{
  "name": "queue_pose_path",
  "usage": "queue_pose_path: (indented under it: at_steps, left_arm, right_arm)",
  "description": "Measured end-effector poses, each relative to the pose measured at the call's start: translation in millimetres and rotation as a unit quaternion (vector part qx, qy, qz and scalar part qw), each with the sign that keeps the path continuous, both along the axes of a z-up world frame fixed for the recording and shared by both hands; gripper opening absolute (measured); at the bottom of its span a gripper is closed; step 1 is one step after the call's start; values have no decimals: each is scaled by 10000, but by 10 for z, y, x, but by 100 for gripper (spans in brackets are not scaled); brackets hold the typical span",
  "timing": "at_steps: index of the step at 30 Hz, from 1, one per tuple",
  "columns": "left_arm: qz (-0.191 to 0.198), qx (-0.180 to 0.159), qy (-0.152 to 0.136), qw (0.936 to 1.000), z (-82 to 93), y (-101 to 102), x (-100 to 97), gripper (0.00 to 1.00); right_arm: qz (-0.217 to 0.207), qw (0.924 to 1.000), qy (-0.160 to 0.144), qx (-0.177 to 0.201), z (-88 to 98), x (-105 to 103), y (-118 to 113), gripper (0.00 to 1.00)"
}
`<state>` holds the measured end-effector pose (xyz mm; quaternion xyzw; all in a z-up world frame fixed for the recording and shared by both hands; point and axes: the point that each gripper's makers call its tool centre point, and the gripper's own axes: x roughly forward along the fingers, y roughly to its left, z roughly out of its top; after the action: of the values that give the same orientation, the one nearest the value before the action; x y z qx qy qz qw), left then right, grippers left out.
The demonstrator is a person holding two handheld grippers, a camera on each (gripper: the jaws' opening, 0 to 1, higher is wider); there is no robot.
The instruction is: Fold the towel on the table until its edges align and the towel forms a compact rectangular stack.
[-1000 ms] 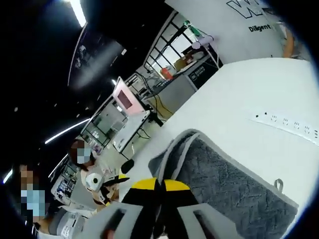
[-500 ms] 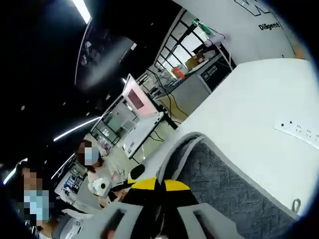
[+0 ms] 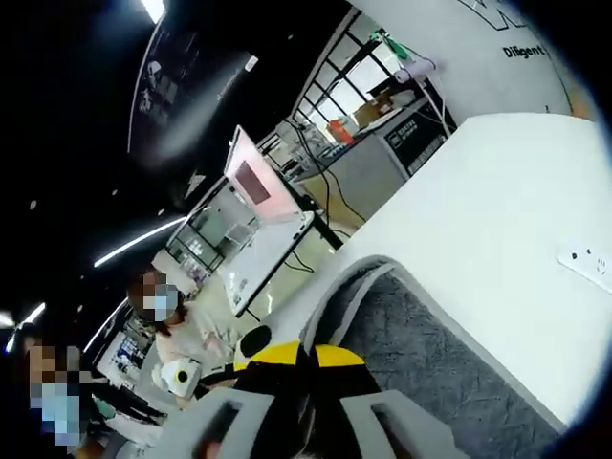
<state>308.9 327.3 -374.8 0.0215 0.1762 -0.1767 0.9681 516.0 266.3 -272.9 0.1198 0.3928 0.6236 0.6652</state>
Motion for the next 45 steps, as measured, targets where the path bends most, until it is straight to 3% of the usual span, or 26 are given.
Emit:
queue_pose_path:
  at_steps: [10,14,21,28,36,45]
  left_arm:
    - [76,44,87,9999,-53,55,-8,97]
    - [72,61,82,9999,-64,38,-7,97]
    - [17,7,83,10000,-82,-17,-23,96]
    - [-49,8,104,9999,-92,-59,-52,96]
    - [-19,-3,129,9999,-116,-52,-93,96]
    - [-27,7,160,9999,-117,-74,-100,96]
  right_arm:
    - [198,9950,-300,-935,-389,11,431,3]
    - [307,9899,-399,-1325,-580,-25,527,3]
    - [479,9741,-611,-2125,-997,-93,648,3]
    - [608,9636,-742,-2495,-1257,-214,721,3]
    - [765,9518,-899,-2832,-1400,-325,713,3]
    - [827,9510,-907,-2837,-1442,-352,656,3]
